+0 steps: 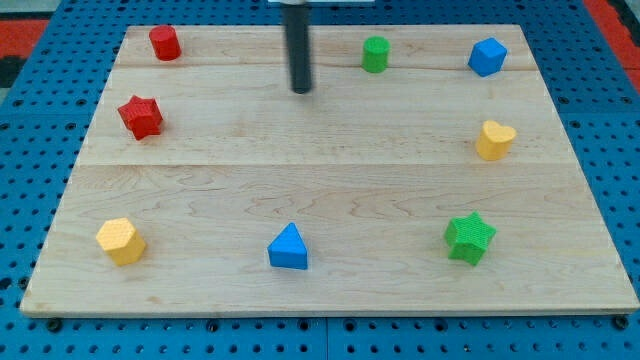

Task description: Point your arm at bottom right

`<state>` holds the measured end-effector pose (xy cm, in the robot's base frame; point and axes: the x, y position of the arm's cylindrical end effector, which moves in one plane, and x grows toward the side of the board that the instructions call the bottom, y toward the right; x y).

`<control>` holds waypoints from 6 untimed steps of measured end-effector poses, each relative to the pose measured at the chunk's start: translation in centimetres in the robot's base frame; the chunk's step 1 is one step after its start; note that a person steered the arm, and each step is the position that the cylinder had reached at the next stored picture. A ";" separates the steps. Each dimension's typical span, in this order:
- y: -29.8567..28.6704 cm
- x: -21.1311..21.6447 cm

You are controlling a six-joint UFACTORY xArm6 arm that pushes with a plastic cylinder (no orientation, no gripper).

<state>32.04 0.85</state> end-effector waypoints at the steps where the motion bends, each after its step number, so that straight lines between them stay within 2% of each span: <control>1: 1.0 -0.1; 3: 17.1 0.3; 4: 29.0 7.7; 5: 33.5 14.9; 6: 28.4 23.0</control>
